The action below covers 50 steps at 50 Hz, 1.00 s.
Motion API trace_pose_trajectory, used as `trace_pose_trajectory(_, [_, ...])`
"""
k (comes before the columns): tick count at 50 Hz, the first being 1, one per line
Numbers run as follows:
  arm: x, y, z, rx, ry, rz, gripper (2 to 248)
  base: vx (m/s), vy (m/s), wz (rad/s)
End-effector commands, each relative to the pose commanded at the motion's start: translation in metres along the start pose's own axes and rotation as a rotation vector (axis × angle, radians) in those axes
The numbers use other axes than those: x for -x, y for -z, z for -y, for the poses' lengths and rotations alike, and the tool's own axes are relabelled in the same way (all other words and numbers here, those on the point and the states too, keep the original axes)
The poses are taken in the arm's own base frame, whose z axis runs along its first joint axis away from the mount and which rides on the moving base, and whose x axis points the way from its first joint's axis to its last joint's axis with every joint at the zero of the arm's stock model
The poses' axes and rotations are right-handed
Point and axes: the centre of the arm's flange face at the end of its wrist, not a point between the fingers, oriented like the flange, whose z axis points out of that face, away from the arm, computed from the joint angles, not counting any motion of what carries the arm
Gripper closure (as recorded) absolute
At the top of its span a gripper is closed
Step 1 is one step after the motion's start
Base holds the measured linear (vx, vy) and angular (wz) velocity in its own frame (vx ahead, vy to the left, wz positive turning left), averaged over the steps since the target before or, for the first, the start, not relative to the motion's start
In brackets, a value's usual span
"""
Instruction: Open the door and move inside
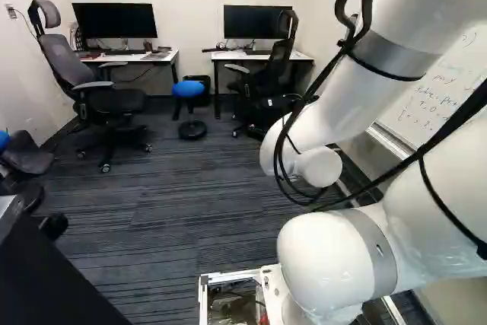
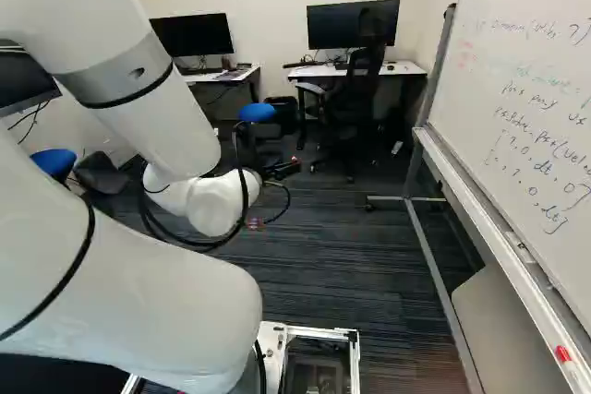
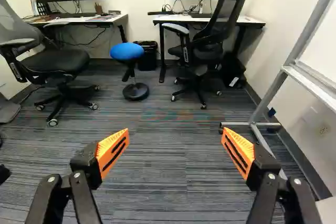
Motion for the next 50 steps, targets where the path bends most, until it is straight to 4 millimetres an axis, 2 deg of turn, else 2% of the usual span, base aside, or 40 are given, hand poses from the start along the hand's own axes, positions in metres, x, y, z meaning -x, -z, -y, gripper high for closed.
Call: trace_pose_trajectory(50, [0.0, 0.0, 0.0, 0.0, 0.0, 0.0, 3, 0.216, -0.001, -0.012])
